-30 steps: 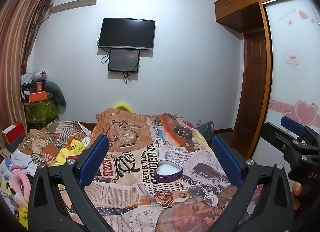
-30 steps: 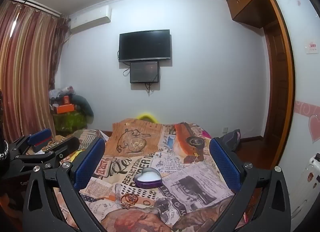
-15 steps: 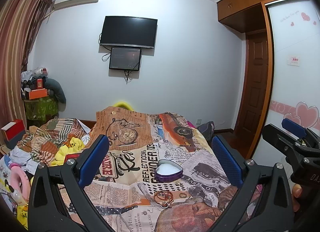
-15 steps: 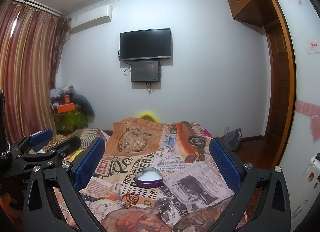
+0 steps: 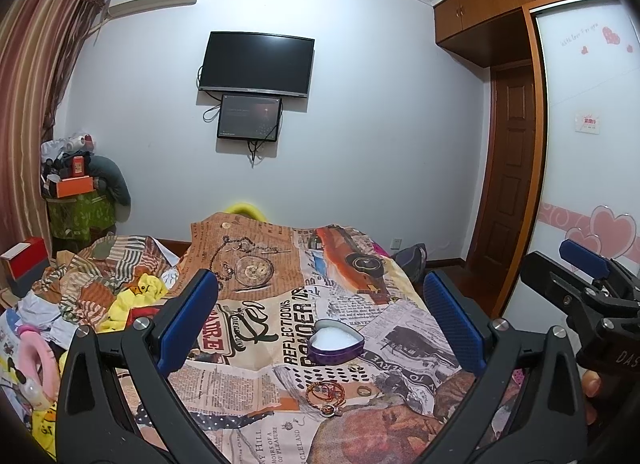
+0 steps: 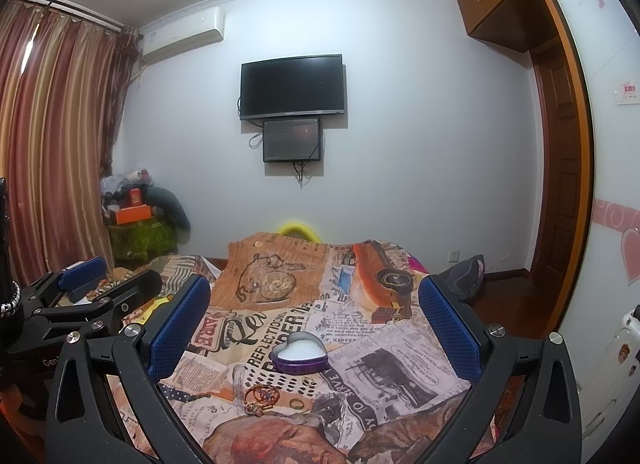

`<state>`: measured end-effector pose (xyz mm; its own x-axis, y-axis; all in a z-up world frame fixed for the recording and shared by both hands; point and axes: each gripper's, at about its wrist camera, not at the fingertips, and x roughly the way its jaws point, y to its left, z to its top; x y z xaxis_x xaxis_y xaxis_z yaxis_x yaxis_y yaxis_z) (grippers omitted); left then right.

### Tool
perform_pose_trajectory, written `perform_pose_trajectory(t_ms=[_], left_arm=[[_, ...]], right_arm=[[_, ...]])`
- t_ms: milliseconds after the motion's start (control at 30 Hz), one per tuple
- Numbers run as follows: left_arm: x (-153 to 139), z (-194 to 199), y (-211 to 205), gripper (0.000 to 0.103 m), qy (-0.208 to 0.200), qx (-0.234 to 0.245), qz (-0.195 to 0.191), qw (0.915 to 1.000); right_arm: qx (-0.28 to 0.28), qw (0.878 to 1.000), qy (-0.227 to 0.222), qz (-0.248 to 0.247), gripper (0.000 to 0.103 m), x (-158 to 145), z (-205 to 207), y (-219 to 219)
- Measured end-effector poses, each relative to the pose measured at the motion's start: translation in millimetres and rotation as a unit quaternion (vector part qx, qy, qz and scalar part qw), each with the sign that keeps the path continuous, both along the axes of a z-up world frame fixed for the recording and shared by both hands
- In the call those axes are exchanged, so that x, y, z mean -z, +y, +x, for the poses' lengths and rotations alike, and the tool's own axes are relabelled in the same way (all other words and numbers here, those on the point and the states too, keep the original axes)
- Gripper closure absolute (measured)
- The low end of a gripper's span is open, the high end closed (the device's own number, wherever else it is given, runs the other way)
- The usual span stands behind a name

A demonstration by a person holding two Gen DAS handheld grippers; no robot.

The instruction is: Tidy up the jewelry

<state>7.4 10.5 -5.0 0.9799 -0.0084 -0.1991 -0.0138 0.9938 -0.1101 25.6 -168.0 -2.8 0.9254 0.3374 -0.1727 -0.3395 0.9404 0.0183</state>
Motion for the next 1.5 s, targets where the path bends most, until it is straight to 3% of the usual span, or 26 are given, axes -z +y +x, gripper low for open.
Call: perform_pose_trajectory(t_ms=[1033, 1500], left_arm=[[1, -1, -3, 0.0, -0.001, 0.003, 0.002, 1.0], [7, 15, -4, 0.0, 0.019, 0.014, 0.0, 0.9997]], right_arm=[[-0.001, 1.0, 0.013, 0.004, 0.0, 3, 4, -8], [0.002, 1.0, 0.029, -0.001, 0.0, 6, 16, -9]])
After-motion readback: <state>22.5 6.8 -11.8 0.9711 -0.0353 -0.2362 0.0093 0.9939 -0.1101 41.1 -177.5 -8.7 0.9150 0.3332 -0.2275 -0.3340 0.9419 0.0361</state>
